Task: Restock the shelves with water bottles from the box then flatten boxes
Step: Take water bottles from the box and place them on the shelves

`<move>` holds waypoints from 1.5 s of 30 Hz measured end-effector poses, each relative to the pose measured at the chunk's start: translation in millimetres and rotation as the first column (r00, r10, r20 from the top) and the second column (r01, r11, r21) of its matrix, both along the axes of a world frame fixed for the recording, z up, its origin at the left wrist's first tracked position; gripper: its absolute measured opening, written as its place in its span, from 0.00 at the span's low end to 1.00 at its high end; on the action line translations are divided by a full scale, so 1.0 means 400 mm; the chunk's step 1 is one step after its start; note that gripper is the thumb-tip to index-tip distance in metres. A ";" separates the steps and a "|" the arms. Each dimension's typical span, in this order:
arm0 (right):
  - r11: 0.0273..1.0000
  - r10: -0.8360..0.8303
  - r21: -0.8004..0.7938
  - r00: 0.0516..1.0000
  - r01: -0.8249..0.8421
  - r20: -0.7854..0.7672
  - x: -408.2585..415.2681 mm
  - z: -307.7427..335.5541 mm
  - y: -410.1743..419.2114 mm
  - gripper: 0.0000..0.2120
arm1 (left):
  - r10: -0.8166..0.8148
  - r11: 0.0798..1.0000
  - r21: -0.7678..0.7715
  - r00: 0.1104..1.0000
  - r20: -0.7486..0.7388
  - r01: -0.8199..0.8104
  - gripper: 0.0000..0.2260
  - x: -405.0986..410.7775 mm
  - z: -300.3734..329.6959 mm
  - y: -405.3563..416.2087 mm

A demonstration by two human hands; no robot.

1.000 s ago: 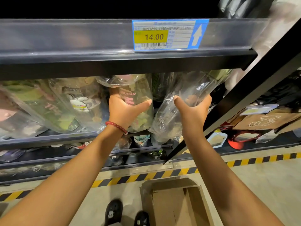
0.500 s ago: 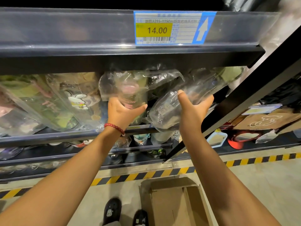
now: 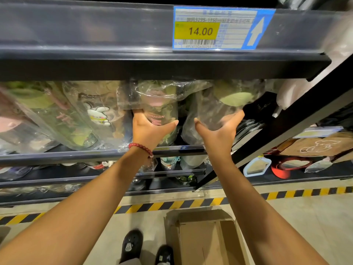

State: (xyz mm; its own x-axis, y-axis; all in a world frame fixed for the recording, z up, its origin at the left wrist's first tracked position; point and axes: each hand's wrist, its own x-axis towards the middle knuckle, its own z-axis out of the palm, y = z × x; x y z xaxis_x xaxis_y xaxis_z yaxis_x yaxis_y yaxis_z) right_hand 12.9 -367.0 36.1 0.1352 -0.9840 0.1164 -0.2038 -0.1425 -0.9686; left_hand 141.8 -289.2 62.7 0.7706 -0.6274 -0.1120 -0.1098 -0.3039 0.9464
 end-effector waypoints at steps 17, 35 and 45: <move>0.963 0.256 0.140 0.949 -0.232 -0.184 -0.028 0.027 -0.042 0.37 | -0.075 0.991 0.108 0.997 0.021 0.073 0.32 0.020 -0.027 0.022; 0.939 0.312 0.206 0.935 -0.277 -0.167 -0.056 0.056 -0.041 0.32 | -0.106 0.990 0.099 0.993 0.053 0.100 0.30 0.021 -0.030 0.020; 0.963 0.246 0.145 0.959 -0.226 -0.141 -0.059 0.103 -0.037 0.34 | -0.114 0.981 0.171 0.988 0.108 0.094 0.30 0.028 0.003 0.054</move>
